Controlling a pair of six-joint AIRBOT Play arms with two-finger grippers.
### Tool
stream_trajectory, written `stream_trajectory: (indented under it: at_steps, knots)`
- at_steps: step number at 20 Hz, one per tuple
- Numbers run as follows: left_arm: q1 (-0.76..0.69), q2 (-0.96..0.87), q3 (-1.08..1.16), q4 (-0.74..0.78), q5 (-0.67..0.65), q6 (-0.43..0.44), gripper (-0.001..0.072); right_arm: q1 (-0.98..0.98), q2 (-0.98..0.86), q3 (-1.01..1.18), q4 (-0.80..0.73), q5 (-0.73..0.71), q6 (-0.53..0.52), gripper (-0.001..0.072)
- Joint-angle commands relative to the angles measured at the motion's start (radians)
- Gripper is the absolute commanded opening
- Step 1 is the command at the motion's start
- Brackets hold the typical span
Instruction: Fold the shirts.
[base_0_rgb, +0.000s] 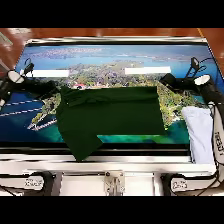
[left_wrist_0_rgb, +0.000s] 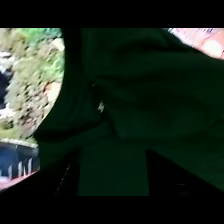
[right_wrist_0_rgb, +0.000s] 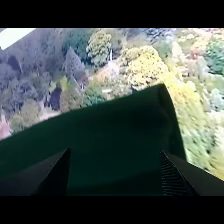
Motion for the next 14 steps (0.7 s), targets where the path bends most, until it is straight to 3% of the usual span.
stream_trajectory:
  at_steps: [1,3,5,10,14]
  knots:
    - [0.151,0.047,-0.01,-0.009,-0.349,0.171,0.0502,-0.086,0.102,0.009,-0.234,0.346,-0.014,0.0645]
    - [0.241,0.125,-0.15,-0.025,-0.379,0.214,0.0502,-0.162,0.136,0.008,-0.316,0.573,-0.013,0.0645]
    - [0.314,0.194,-0.36,-0.095,-0.322,0.262,0.0504,-0.231,0.139,-0.004,-0.291,0.703,-0.012,0.0648]
    - [0.319,0.202,-0.63,-0.338,-0.098,0.354,0.0502,-0.27,0.139,-0.031,-0.215,0.705,0.036,0.0647]
    - [0.28,0.177,-0.651,-0.319,-0.058,0.371,0.0501,-0.27,0.138,-0.031,-0.225,0.7,0.034,0.0648]
